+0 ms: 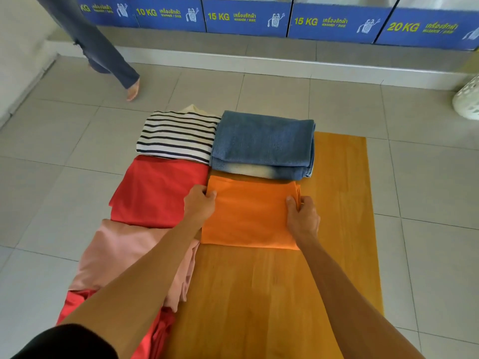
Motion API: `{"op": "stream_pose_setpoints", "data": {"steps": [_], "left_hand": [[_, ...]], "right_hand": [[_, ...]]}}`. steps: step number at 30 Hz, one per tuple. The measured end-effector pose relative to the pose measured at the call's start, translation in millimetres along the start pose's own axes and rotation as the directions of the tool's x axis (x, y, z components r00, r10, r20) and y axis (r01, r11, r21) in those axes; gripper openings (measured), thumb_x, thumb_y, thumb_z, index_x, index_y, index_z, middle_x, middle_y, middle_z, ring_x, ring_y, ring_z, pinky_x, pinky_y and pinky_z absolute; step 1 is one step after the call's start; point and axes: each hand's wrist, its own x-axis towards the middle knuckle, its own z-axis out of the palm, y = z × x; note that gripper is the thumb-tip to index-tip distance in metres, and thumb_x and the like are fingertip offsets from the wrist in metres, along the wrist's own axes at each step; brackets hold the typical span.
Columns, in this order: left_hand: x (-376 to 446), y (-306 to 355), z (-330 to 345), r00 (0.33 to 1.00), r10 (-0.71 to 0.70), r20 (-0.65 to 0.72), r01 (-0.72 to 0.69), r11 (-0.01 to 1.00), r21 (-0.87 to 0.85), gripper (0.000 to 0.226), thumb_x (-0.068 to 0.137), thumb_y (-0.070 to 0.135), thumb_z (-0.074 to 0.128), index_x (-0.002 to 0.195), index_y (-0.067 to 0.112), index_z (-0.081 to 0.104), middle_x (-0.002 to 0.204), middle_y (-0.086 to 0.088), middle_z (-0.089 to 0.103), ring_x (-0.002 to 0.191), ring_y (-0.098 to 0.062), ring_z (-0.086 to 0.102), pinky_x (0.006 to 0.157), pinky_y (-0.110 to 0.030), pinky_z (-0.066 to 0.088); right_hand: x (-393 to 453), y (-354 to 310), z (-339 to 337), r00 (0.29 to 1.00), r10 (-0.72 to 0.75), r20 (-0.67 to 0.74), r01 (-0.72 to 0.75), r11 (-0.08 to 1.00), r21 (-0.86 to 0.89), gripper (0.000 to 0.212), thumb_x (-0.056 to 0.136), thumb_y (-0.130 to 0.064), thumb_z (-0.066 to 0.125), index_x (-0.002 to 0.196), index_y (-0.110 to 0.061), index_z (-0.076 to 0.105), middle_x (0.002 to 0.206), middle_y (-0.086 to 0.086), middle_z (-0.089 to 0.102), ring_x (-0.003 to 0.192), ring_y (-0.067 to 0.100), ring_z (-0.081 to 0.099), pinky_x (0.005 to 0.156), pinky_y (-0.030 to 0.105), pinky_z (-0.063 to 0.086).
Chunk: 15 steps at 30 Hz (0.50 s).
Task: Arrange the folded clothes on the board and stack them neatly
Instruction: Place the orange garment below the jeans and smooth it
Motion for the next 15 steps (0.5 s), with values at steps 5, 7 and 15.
{"op": "stream_pose_setpoints", "data": {"steps": [5,7,15], "left_hand": [[8,7,3,0.998,0.039,-0.056,-0.037,0.999,0.032,0.034,0.096,0.032,0.057,0.122,0.009,0.062,0.112,-0.009,0.067,0.09,-0.02,0.059,0.071,-0.029,0.041],[10,10,3,0.995,0.038,-0.088,-0.037,0.999,0.012,0.036,0.095,0.033,0.059,0.124,0.01,0.062,0.114,-0.008,0.067,0.097,-0.022,0.061,0.073,-0.029,0.04],[-14,10,21,0.974,0.158,-0.16,-0.136,0.981,0.138,0.06,0.088,0.009,0.062,0.141,0.016,0.035,0.132,-0.009,0.047,0.11,-0.021,0.053,0.084,-0.032,0.049]], "right_hand": [[15,1,-6,0.997,0.073,-0.034,-0.074,0.997,-0.015,0.038,0.091,-0.045,0.066,0.115,-0.016,0.061,0.096,-0.005,0.06,0.089,0.018,0.058,0.071,0.033,0.045],[17,3,-9,0.997,0.067,-0.047,-0.068,0.998,-0.016,0.039,0.088,-0.046,0.069,0.113,-0.017,0.062,0.096,-0.004,0.062,0.09,0.018,0.058,0.072,0.033,0.045],[21,5,-5,0.996,0.063,-0.058,-0.066,0.997,-0.048,0.041,0.086,-0.047,0.071,0.113,-0.017,0.063,0.095,-0.004,0.062,0.089,0.018,0.059,0.072,0.035,0.049]]}}
